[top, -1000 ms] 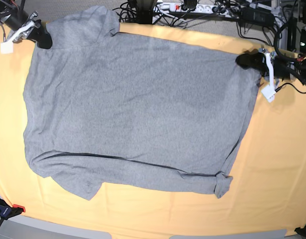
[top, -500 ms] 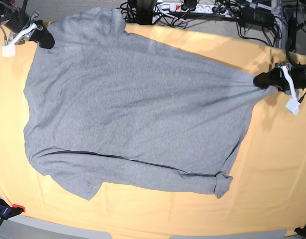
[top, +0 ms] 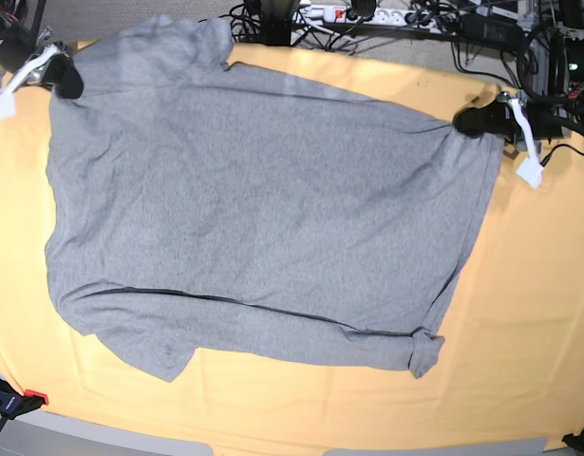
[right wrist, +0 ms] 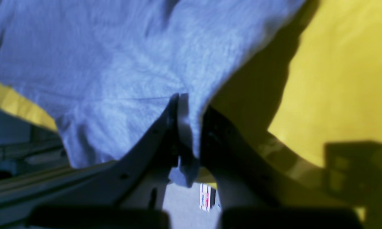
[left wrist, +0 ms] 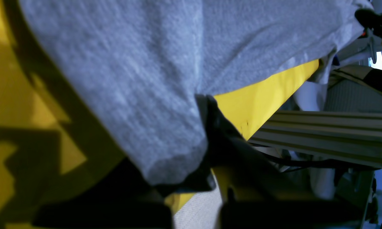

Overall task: Layout the t-shirt on the table in an organized manner, then fold the t-shirt properly
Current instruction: 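Pull the shoulder edge with both grippers away from the hem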

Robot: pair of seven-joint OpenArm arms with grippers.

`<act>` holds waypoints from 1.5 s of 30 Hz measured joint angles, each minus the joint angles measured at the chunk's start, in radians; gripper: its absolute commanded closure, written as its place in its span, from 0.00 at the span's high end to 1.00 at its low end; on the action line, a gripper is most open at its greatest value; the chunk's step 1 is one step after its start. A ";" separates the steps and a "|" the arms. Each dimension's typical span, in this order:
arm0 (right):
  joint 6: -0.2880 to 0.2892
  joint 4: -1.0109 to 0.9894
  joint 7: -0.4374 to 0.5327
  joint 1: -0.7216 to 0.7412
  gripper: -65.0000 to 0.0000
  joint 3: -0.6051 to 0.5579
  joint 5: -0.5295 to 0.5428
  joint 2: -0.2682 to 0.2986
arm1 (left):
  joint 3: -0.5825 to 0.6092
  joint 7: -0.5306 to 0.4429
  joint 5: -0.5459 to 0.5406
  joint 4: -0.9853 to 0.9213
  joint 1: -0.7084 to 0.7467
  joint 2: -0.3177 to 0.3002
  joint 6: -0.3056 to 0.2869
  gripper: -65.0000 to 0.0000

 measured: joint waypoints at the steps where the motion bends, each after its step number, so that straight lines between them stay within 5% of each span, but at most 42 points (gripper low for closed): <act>1: 0.000 0.000 0.007 0.000 0.00 0.000 -0.038 -0.001 | 0.000 -0.001 0.000 0.003 -0.001 0.000 0.000 0.00; 4: 0.000 0.000 0.031 0.000 0.00 0.000 -0.093 -0.001 | 0.000 0.001 0.001 0.032 0.000 0.000 0.000 0.00; 17: 0.000 0.000 0.032 0.002 0.00 0.000 -0.033 0.008 | 0.001 0.000 0.000 0.351 0.044 0.000 0.003 0.00; 28: 0.000 0.000 0.029 0.004 0.00 0.000 -0.040 0.049 | 0.001 -0.006 0.000 0.351 0.044 -0.001 0.003 0.00; 36: 0.000 0.000 -0.062 0.002 0.00 0.000 0.070 0.050 | -0.009 0.001 0.000 0.351 0.048 -0.070 0.003 0.00; 45: 0.000 0.000 -0.073 0.001 0.00 0.000 0.064 0.050 | -0.009 0.001 0.000 0.351 0.059 -0.087 0.003 0.00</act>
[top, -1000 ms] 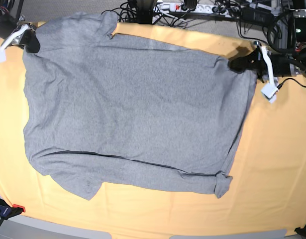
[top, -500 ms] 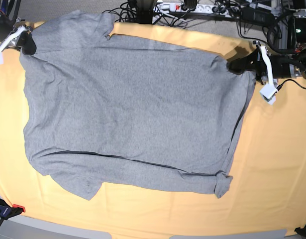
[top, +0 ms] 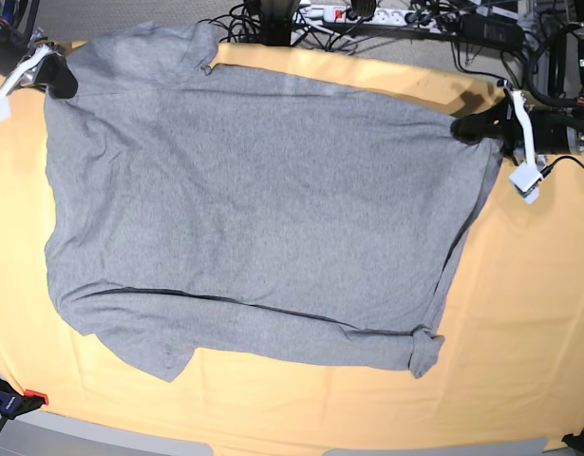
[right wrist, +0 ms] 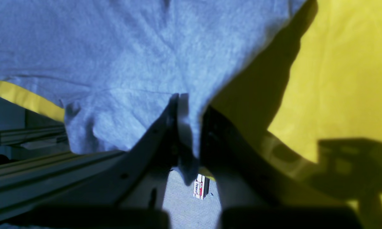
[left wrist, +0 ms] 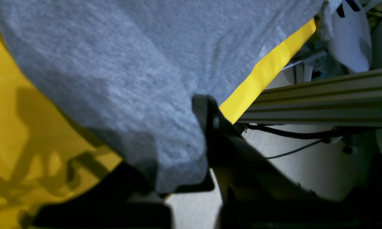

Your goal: Layout the t-shirt on the table in an organized manner, then fold the t-shirt properly

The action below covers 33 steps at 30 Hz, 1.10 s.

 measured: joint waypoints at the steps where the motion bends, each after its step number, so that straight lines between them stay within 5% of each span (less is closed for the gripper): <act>1: 0.000 0.000 0.000 0.000 0.00 0.000 0.000 0.000 | 0.000 0.002 0.000 0.000 0.002 -0.004 0.000 0.00; 7: 0.000 0.000 0.031 0.014 0.00 0.000 -0.006 0.000 | 0.000 -0.002 0.000 0.000 0.003 -0.018 0.000 0.00; 10: 0.000 0.000 0.031 0.068 0.00 0.000 -0.009 0.000 | 0.000 -0.164 -0.003 0.000 -0.005 -0.009 0.001 0.00; 15: 0.000 0.000 0.035 0.133 0.00 -0.011 -0.008 0.001 | 0.004 -0.216 0.078 0.000 -0.101 0.064 0.000 0.00; 23: -0.003 0.000 0.260 0.192 0.00 -0.126 -0.341 0.000 | 0.038 -0.289 0.215 -0.066 -0.188 0.108 0.000 0.00; 33: -0.003 0.000 0.332 0.237 0.00 -0.134 -0.495 0.000 | 0.042 -0.290 0.211 -0.226 -0.274 0.109 0.000 0.00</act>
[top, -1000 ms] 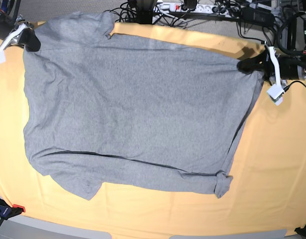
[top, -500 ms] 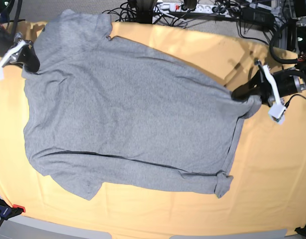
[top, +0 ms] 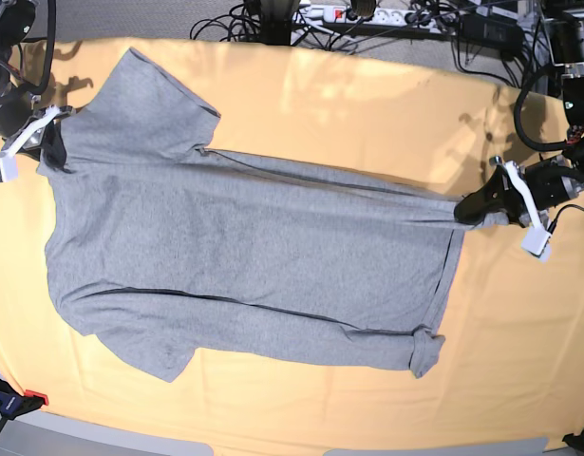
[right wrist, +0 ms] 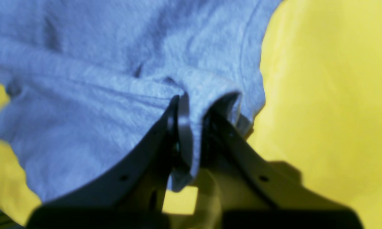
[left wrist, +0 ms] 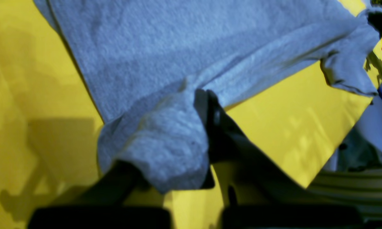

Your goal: Layout the t-shirt on the table in an organized manner, then fold the t-shirt properly

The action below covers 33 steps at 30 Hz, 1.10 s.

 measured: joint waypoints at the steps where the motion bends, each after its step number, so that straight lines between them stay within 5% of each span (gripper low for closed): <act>1: 0.000 0.000 0.010 0.000 0.00 0.000 -0.012 0.000 | 0.000 0.000 -0.001 -0.003 -0.001 0.000 0.000 0.00; 8: 0.002 0.000 0.101 0.009 0.00 0.000 -0.029 0.000 | 0.000 0.000 0.000 -0.003 -0.001 0.000 0.000 0.00; 24: -0.016 0.000 0.134 0.068 0.00 -0.001 -0.097 -0.002 | 0.000 -0.047 0.038 -0.003 -0.026 0.017 0.000 0.01; 27: -0.016 0.000 0.134 0.070 0.00 -0.001 -0.098 -0.002 | 0.000 -0.076 0.092 -0.004 -0.026 0.036 0.000 0.33; 29: -0.016 0.000 0.141 0.082 0.28 -0.001 -0.108 -0.002 | 0.000 -0.095 0.101 -0.005 -0.026 0.035 0.000 0.57; 31: -0.046 0.000 0.153 0.104 0.54 -0.001 -0.133 0.000 | 0.000 -0.096 0.101 -0.005 -0.038 0.033 0.000 0.69; 33: -0.109 0.000 0.151 0.122 0.59 0.000 -0.141 0.006 | 0.000 -0.097 0.110 -0.005 -0.060 0.033 0.000 0.69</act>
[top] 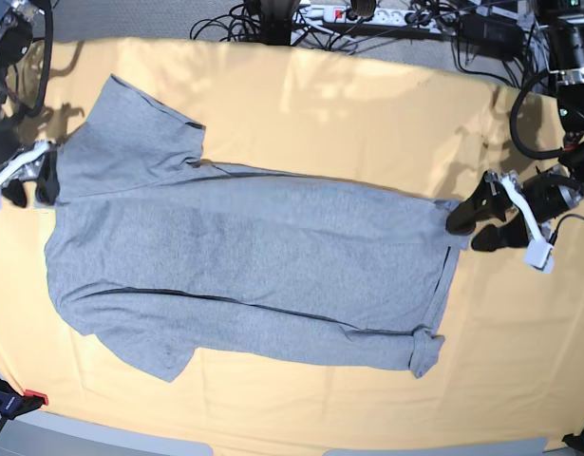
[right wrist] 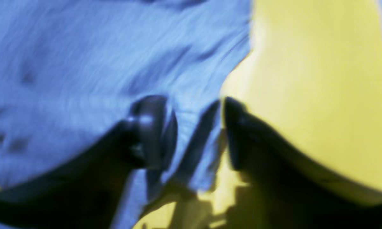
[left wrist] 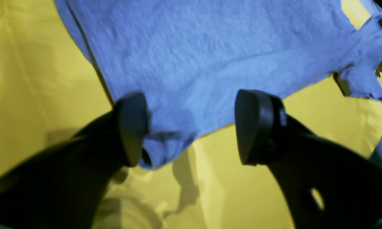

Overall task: Layout the t-shirt on the table in an organized manner, then fold the t-shirt properly
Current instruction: 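Open the right gripper and lift it off the shirt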

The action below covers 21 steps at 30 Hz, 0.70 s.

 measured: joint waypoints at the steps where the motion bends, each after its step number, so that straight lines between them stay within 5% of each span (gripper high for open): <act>1: -0.002 0.000 -0.012 0.008 0.59 0.006 0.001 0.002 | 0.000 0.000 0.014 0.000 -0.015 0.000 0.000 0.69; 12: 0.087 0.000 -0.267 -0.116 0.59 0.131 0.403 0.002 | -0.002 0.023 0.064 0.000 -0.031 -0.019 0.015 0.69; 21: 0.097 0.000 -0.270 -0.252 0.59 0.131 0.473 -0.155 | -0.002 0.027 0.061 0.000 -0.031 -0.019 0.015 0.69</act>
